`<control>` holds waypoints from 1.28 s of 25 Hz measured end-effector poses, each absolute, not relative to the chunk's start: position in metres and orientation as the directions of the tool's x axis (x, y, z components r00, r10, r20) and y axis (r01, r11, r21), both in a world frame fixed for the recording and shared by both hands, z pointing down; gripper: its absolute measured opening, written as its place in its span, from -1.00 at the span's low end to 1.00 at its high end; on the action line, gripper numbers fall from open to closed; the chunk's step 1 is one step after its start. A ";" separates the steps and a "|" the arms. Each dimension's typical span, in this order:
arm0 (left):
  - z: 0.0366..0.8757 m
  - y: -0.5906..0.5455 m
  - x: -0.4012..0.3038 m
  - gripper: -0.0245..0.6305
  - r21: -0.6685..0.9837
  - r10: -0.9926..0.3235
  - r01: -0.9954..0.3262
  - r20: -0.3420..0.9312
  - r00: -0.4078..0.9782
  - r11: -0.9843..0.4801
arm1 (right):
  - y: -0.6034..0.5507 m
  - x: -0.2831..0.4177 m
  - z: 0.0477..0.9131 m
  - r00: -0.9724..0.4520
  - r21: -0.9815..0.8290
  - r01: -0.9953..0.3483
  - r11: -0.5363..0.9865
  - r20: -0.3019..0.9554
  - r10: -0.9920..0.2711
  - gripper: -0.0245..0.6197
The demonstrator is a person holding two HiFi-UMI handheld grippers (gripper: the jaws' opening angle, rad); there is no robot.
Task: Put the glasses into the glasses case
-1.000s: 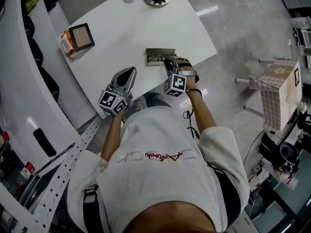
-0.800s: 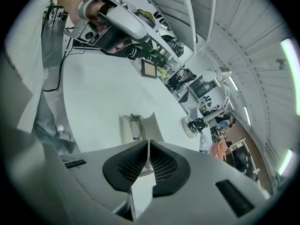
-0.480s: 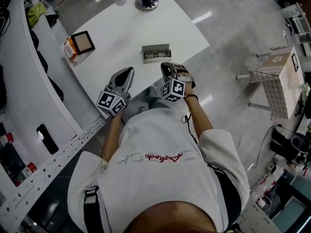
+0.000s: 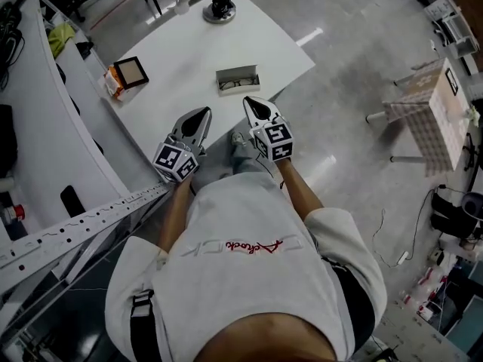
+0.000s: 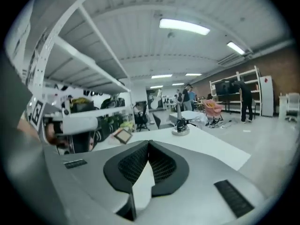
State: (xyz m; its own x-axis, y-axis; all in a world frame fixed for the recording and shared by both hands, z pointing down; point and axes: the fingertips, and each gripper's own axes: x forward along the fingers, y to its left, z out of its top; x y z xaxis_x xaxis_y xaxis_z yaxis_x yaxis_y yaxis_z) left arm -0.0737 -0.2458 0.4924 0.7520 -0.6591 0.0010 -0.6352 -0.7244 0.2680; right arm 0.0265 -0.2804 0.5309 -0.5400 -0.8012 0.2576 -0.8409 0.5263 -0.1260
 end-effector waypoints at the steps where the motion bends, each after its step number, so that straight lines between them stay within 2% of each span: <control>1: 0.491 -0.241 -0.072 -0.94 0.266 -0.652 -0.629 -0.001 0.758 -0.731 | -0.275 0.029 0.522 -0.541 -0.159 -0.841 0.518 0.207 -0.815 -0.91; 4: 0.491 -0.223 -0.065 -0.94 0.266 -0.632 -0.608 -0.005 0.775 -0.748 | -0.250 0.033 0.512 -0.527 -0.143 -0.849 0.508 0.155 -0.836 -0.91; 9: 0.497 -0.196 -0.059 -0.94 0.277 -0.612 -0.586 -0.007 0.791 -0.761 | -0.216 0.028 0.514 -0.518 -0.102 -0.855 0.508 0.172 -0.838 -0.92; 14: 0.497 -0.171 -0.059 -0.94 0.286 -0.611 -0.585 -0.003 0.791 -0.759 | -0.184 0.009 0.511 -0.546 0.014 -0.828 0.561 0.209 -0.811 -0.92; 18: 0.498 -0.158 -0.061 -0.94 0.293 -0.619 -0.592 0.000 0.785 -0.751 | -0.169 0.004 0.504 -0.551 0.017 -0.825 0.564 0.196 -0.811 -0.92; 32: 0.500 -0.085 -0.019 -0.94 0.306 -0.639 -0.612 0.013 0.769 -0.730 | -0.091 0.045 0.497 -0.546 0.045 -0.825 0.563 0.196 -0.815 -0.92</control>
